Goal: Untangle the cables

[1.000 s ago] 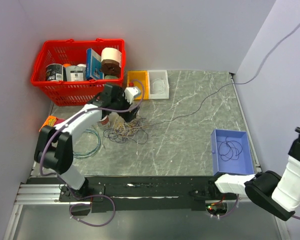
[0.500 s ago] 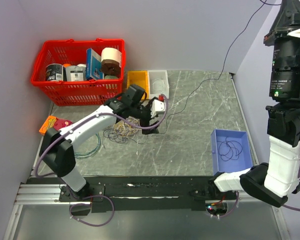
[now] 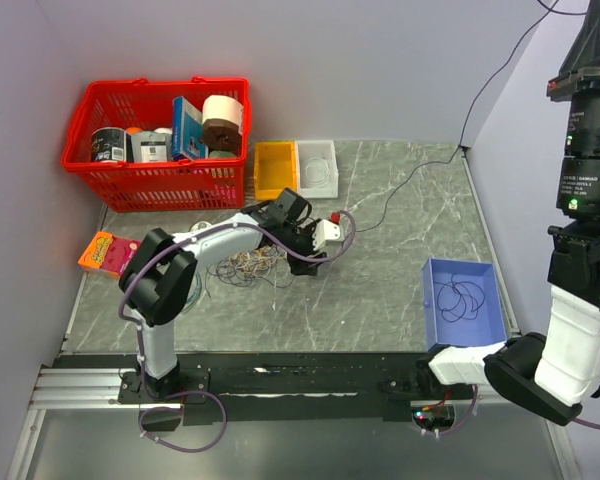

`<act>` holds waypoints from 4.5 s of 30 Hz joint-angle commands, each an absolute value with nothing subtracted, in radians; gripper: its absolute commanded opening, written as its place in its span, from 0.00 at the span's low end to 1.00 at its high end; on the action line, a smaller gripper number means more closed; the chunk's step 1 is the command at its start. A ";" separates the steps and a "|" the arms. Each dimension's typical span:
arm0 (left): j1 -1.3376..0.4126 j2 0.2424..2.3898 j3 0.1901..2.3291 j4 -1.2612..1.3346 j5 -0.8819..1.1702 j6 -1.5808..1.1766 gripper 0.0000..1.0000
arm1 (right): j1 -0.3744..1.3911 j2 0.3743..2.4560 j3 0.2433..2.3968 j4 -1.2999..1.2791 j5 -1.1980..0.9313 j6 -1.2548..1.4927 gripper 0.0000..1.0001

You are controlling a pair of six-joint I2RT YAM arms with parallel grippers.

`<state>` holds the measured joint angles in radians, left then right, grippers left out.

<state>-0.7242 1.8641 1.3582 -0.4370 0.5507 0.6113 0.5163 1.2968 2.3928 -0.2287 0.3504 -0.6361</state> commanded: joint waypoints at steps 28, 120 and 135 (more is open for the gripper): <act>-0.684 1.640 2.503 -0.900 0.270 0.264 0.01 | 0.512 1.278 2.315 -0.232 0.347 -0.618 0.00; -0.674 1.621 1.718 -0.611 0.453 0.130 0.01 | 0.443 1.258 0.735 0.348 -0.350 0.087 0.00; -0.635 1.586 1.485 -0.611 0.380 0.310 0.96 | 0.310 0.910 1.281 -0.501 0.207 0.038 0.00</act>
<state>-0.6312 1.6337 1.4876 -0.6193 0.3534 0.2527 0.3519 0.9295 1.1263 -0.2394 -0.0029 0.0578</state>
